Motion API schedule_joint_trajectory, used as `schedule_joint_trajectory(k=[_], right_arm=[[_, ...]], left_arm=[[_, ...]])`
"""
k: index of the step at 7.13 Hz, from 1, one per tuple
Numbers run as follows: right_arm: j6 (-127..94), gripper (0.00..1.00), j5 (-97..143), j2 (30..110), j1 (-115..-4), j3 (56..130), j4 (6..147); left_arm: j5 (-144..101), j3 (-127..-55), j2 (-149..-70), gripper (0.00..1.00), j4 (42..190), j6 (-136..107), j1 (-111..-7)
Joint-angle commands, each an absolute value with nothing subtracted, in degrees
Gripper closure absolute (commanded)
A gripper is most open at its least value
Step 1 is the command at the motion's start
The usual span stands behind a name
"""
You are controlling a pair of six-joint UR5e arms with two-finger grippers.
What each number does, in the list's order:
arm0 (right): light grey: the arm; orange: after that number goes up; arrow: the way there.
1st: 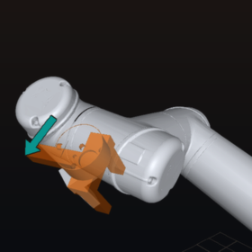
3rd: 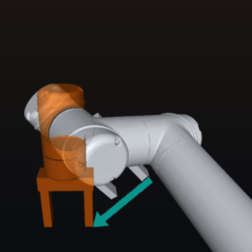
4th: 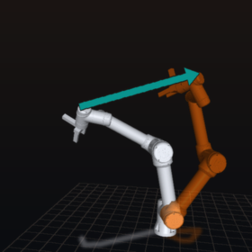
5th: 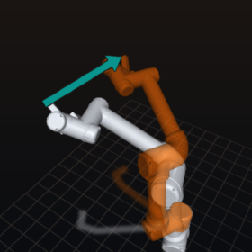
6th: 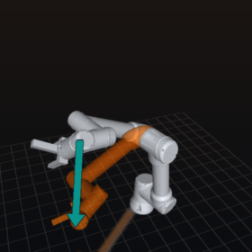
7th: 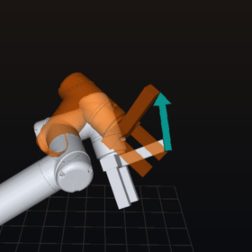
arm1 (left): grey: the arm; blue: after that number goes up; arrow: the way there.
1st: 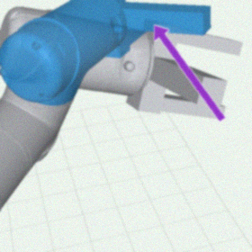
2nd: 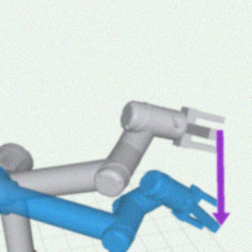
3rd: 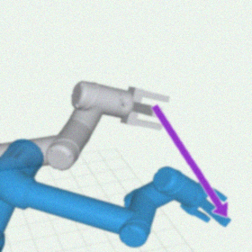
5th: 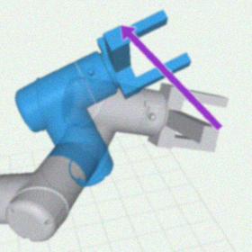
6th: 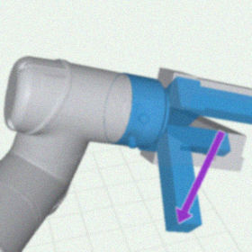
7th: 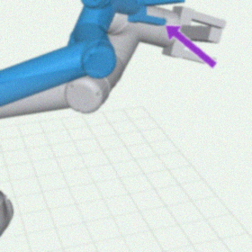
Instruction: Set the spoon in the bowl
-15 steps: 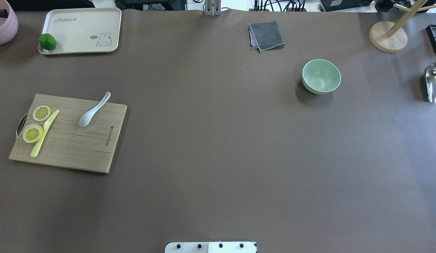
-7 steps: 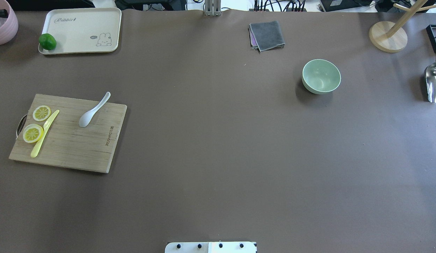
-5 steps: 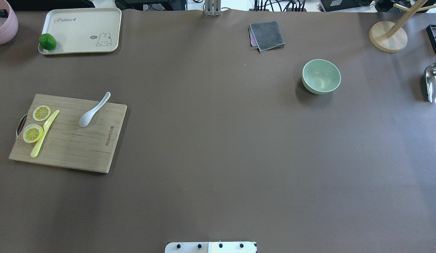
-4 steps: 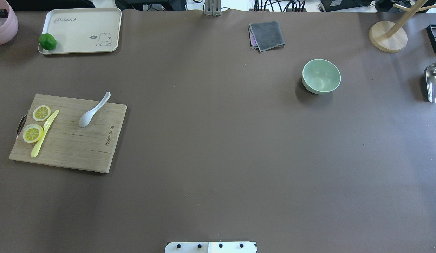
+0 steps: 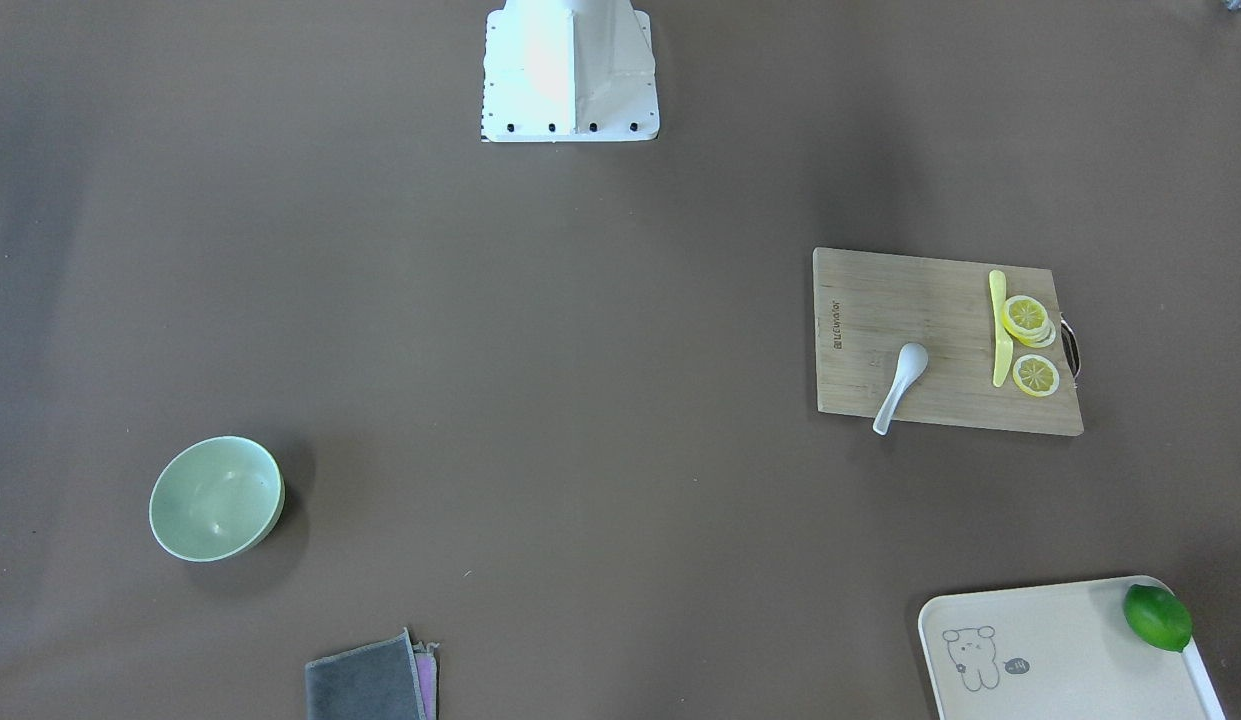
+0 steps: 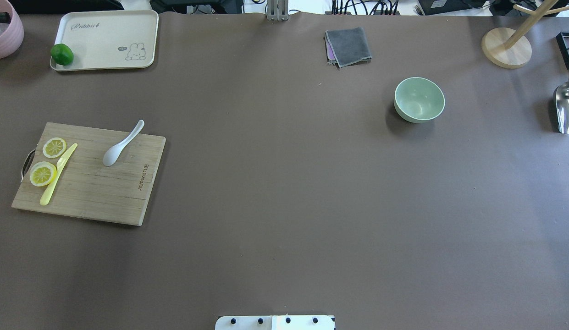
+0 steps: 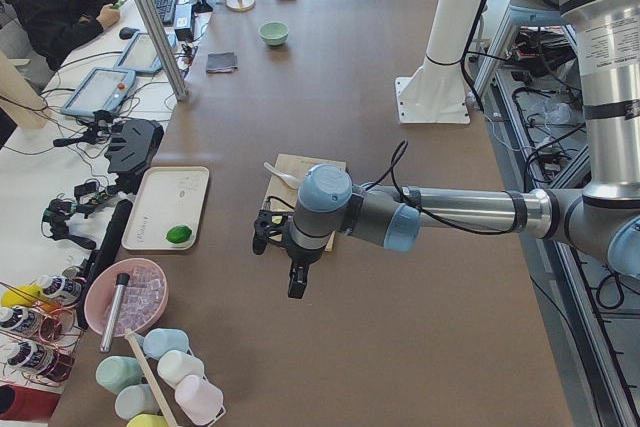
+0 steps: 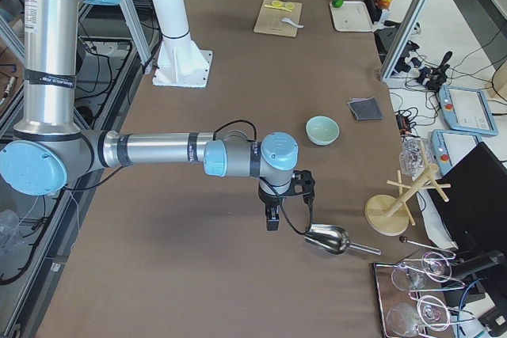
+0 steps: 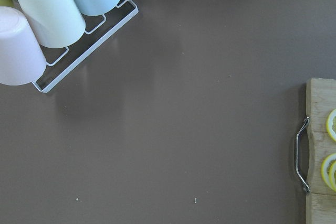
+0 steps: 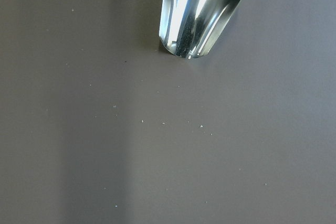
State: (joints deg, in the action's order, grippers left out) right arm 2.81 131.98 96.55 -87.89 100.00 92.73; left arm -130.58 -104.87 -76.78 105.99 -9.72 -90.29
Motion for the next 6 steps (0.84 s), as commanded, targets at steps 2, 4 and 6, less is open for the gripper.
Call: schedule_joint_trajectory(k=[2, 4, 6], right_arm=[[2.72, 0.0, 131.92, 96.59, -87.89, 99.67, 92.81], [2.72, 0.0, 132.01, 96.5, -87.89, 99.75, 92.73], [2.81, 0.0, 132.1, 95.89, -87.8, 99.67, 92.64]], left_arm=[[-130.96, -105.11, -77.43, 0.02, 106.0, -9.93, -89.74], [-131.13, -105.47, -78.74, 0.02, 106.61, -9.84, -89.56], [-130.87, -105.38, -82.34, 0.02, 107.31, -10.11, -86.5]])
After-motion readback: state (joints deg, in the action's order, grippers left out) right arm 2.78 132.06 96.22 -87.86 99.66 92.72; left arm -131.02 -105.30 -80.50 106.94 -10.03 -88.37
